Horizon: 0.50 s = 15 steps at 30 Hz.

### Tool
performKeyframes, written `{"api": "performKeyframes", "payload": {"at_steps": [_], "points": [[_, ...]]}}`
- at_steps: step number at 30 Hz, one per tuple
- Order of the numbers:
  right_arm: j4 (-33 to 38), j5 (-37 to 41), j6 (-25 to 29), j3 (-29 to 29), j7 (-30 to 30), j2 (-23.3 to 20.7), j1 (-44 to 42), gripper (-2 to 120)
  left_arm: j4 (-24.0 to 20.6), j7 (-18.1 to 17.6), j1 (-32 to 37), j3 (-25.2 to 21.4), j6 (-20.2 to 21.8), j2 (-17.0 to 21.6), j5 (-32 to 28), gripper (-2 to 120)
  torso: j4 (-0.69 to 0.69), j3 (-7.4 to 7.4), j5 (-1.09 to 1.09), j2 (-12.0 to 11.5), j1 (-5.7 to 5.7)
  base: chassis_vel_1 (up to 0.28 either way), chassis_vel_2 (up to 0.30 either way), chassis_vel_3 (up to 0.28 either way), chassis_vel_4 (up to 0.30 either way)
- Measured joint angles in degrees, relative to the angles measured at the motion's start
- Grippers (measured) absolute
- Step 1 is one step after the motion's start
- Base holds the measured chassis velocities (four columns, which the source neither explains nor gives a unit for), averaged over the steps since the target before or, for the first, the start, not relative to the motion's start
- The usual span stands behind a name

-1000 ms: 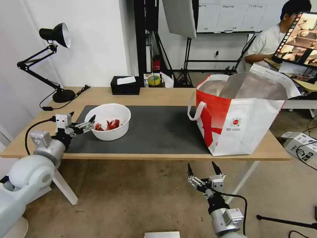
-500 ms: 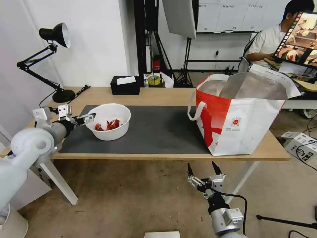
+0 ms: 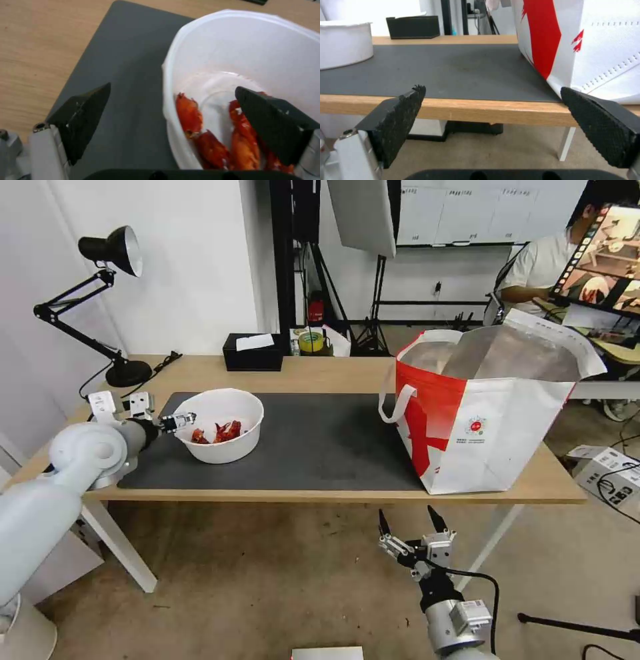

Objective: Pick up the trash from the table and place it into the takeout bag.

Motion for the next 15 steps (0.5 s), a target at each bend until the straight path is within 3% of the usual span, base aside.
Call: {"api": "performKeyframes", "payload": {"at_steps": [6,15], "points": [[0.0,0.0,0.0,0.0,0.0,0.0,0.0,100,1.9,-4.6,-2.5,1.7,2.8,-1.0,-2.5,100,0.00,0.00,0.01,0.0,0.00,0.000,0.000,0.000,0.000],[0.0,0.0,0.0,0.0,0.0,0.0,0.0,100,4.1,-8.6,-6.1,3.4,5.3,-2.3,-8.6,100,0.00,0.00,0.00,0.0,0.00,0.000,0.000,0.000,0.000]]}}
